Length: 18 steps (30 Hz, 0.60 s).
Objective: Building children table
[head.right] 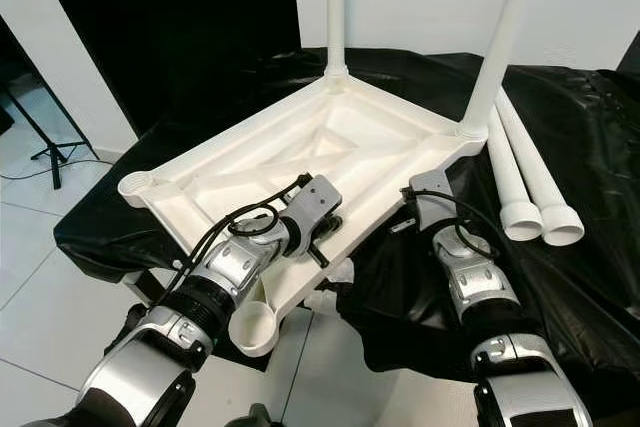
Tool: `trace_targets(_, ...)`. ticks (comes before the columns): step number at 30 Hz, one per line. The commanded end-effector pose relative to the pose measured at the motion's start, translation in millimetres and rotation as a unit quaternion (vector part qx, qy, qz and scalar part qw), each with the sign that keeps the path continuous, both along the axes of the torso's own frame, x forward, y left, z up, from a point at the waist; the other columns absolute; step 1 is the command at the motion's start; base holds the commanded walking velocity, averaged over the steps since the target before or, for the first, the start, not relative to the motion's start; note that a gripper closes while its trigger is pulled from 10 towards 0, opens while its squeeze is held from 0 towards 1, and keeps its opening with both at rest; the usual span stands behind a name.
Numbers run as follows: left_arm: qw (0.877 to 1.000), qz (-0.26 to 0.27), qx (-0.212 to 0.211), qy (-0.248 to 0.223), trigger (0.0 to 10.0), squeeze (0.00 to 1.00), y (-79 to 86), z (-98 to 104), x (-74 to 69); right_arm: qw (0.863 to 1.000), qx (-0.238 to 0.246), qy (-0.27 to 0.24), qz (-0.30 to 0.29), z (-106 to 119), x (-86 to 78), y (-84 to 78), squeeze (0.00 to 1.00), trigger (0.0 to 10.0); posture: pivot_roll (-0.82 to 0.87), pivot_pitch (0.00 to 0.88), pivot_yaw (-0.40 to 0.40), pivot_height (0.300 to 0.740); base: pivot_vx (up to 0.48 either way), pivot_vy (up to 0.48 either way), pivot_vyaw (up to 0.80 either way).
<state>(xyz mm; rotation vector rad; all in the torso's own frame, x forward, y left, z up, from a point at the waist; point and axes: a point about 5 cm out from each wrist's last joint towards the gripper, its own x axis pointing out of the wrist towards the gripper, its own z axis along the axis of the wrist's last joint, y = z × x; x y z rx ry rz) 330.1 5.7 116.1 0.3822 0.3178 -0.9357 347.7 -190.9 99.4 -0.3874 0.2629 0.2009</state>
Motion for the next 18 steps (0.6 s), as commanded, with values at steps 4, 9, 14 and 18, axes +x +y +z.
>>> trace_targets(4,0.999,-0.041,-0.011,0.027,6.4,0.00,-18.7,-12,-17.0,0.999,0.015,-0.029,0.018,13,18.5,8.8,0.00,10.0,0.18,0.000,0.038,0.740,0.000,0.000,0.00)
trace_targets(9,0.998,-0.058,-0.025,0.023,6.1,0.00,-28.2,-7,-21.6,0.999,0.021,-0.039,0.001,23,28.1,6.1,0.00,10.0,0.19,0.000,0.039,0.740,0.000,0.000,0.00)
trace_targets(14,0.994,-0.083,-0.068,0.001,6.4,0.00,-38.8,5,-25.4,0.998,0.029,-0.055,0.006,33,34.5,14.1,0.00,10.0,0.20,0.000,0.033,0.740,0.000,0.000,0.00)
trace_targets(18,0.989,-0.087,-0.122,-0.009,7.1,0.00,-43.9,15,-26.2,0.997,0.036,-0.064,0.008,31,33.8,19.6,0.00,10.0,0.20,0.000,0.026,0.740,0.000,0.000,0.00)
